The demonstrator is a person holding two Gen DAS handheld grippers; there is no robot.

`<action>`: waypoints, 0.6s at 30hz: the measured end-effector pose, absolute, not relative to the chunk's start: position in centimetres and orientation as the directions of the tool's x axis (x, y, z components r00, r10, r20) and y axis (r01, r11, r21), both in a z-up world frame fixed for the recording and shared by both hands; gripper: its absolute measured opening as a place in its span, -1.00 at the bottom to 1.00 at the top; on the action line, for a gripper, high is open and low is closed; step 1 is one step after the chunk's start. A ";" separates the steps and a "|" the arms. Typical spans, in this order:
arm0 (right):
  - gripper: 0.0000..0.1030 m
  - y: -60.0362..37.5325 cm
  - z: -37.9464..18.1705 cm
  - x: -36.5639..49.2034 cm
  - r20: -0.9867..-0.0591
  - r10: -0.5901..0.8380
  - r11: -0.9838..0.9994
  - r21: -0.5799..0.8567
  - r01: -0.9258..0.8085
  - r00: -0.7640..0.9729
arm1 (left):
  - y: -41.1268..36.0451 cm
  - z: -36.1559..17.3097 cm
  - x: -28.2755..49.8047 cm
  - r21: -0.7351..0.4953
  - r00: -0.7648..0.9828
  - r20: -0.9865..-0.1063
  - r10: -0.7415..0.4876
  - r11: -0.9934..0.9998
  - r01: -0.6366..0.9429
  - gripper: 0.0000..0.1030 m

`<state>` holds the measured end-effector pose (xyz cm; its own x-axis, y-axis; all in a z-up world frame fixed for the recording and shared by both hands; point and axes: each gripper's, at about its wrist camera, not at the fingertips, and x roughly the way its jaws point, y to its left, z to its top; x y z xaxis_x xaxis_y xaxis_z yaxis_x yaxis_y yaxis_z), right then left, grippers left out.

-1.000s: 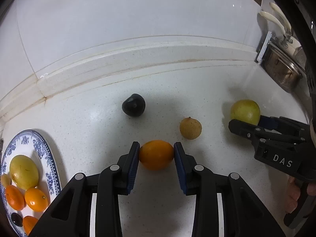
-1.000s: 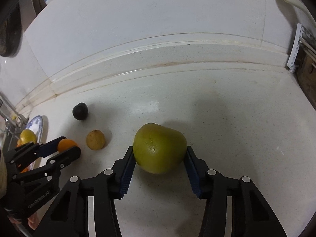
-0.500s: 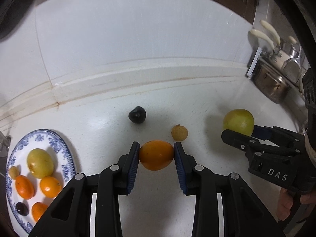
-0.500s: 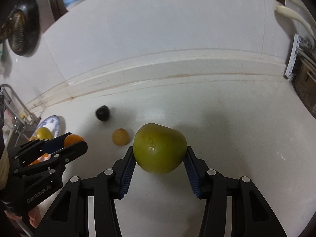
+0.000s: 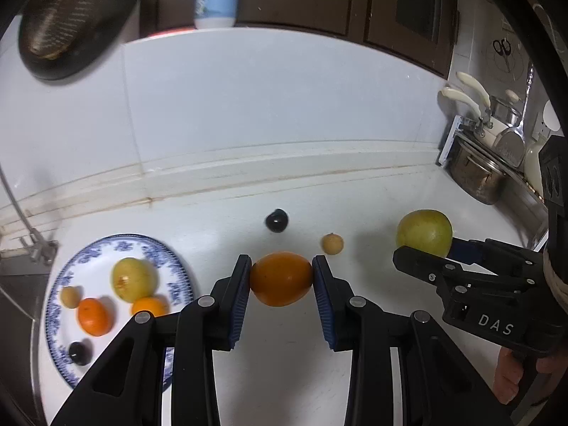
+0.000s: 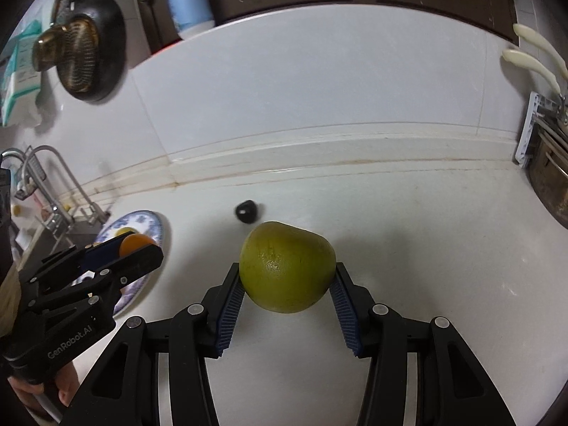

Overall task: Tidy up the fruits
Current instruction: 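Carry the orange and pomelo onto the plate and open both tools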

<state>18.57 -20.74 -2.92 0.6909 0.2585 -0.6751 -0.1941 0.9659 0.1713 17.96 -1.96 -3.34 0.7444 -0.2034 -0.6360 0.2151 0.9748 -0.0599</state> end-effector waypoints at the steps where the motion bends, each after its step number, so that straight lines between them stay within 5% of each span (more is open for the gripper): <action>1: -0.03 -20.4 -2.8 18.4 -0.673 0.262 0.965 0.172 -0.197 0.692 | -1.7 -3.1 17.7 -0.063 0.747 -0.633 -0.203 0.975 0.212 -0.33; 18: -0.03 -13.8 -0.6 14.8 -0.636 0.322 0.945 0.171 -0.279 0.701 | 5.6 -0.6 12.9 -0.082 0.797 -0.578 -0.173 0.985 0.154 -0.33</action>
<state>14.77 -13.76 -0.61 0.7009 0.3225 -0.6362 -0.2794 0.9448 0.1711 12.94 5.60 -0.56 0.7972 -0.1729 -0.5785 0.1538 0.9847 -0.0823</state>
